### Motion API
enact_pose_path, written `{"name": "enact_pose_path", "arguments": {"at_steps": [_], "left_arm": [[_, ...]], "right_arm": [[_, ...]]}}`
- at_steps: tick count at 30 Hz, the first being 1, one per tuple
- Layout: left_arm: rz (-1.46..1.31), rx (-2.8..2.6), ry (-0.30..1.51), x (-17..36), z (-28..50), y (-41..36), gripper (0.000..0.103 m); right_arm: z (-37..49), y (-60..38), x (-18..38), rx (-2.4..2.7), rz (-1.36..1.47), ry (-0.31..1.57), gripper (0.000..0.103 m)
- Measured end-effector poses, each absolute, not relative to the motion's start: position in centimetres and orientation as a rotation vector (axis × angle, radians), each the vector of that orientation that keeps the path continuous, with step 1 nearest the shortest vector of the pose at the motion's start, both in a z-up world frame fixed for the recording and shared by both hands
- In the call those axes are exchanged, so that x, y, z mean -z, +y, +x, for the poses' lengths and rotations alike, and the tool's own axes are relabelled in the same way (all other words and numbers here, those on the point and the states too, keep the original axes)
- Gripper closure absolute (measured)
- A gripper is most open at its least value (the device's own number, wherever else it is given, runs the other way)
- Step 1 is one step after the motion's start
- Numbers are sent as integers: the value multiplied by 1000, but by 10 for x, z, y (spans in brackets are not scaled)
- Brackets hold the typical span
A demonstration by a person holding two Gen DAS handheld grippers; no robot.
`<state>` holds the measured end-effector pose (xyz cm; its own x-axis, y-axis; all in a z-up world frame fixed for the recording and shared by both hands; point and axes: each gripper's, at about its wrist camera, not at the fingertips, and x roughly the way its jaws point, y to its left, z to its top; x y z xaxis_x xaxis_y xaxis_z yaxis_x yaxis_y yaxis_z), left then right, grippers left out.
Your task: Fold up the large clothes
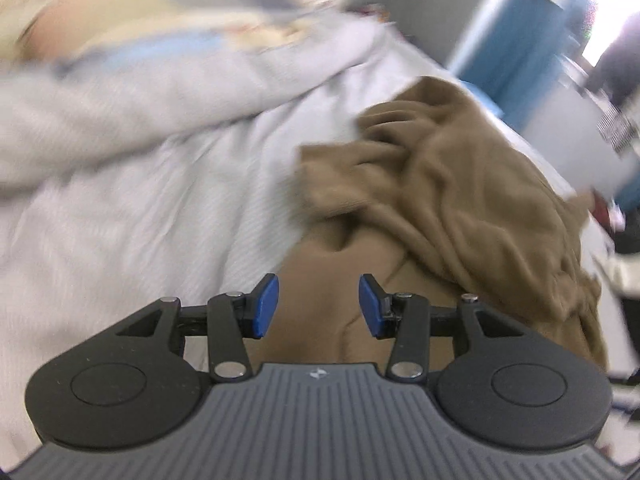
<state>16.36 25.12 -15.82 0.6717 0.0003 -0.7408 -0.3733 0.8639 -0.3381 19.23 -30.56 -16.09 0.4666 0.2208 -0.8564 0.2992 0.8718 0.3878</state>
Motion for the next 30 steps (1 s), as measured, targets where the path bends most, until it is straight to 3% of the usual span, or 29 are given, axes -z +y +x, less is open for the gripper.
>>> {"name": "enact_pose_path", "arguments": {"at_steps": [9,22,30], "left_arm": [[-622,-335,859,176,170,270,53],[-778,-150,854,187,169,271,49],[-698,-103,937,186,173,248,49]], "right_arm": [[214,-301,200,-50,650,1240,26],[197,-285,170,-469,830,1027,25],[214,-269,206,-223,652,1292,26]]}}
